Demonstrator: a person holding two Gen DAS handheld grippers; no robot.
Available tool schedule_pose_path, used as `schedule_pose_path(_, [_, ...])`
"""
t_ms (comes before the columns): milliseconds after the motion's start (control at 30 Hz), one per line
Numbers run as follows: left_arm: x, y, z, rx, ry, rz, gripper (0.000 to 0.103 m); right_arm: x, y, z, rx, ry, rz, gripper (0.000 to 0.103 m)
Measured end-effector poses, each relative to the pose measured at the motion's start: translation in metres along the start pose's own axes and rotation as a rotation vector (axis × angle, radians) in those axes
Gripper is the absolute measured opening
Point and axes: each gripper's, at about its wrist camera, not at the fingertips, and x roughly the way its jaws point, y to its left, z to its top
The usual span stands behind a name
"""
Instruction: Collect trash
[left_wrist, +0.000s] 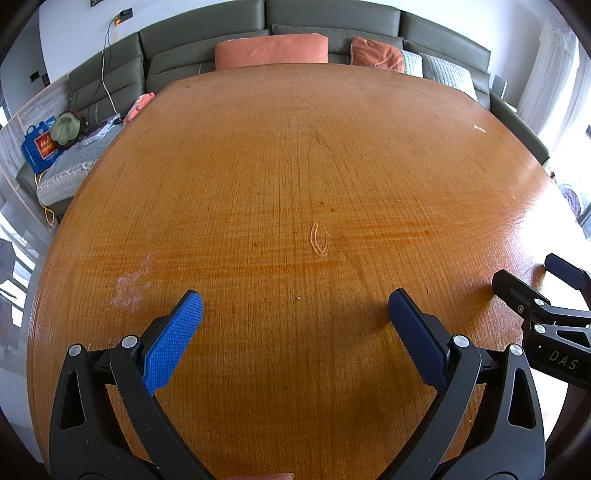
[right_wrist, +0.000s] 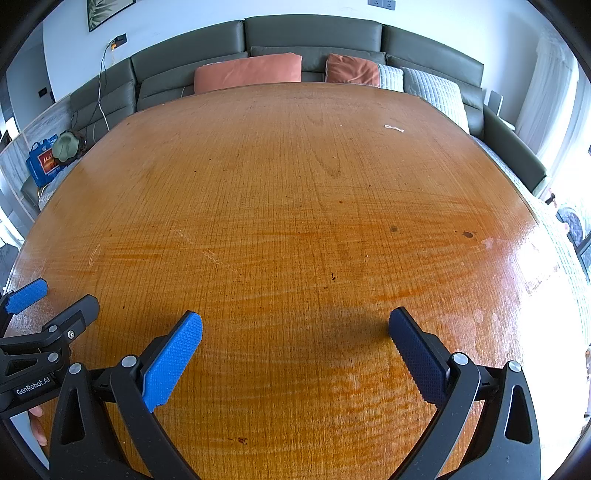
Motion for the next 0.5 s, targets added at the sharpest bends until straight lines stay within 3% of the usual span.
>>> schedule_pose_path(500, [0.0002,-0.0001,-0.0006,0.003,0.0,0.002,0.097,-0.0001,0.0,0.0002,0.0,0.0,0.0,0.1])
